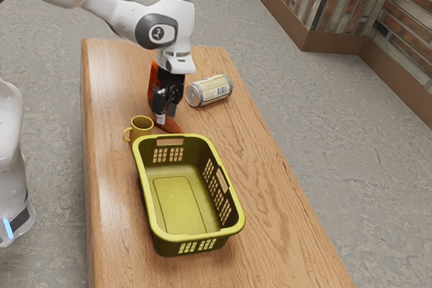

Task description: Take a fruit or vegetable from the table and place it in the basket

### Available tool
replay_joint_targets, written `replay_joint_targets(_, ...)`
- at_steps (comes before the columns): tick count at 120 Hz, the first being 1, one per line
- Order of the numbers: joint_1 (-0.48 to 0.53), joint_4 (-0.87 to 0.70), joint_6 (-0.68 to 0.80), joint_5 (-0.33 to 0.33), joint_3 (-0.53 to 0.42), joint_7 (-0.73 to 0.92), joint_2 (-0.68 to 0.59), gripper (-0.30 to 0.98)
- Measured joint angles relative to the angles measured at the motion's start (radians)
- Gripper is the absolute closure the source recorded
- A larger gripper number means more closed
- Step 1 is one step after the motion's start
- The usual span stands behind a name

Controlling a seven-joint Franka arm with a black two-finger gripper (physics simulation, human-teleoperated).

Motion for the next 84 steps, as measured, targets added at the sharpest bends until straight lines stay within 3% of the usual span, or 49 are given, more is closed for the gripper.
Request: replay_joint_targets(84, -0.013, -0.006, 0.034, -0.028, 0.000, 0.001, 0.017, 0.22)
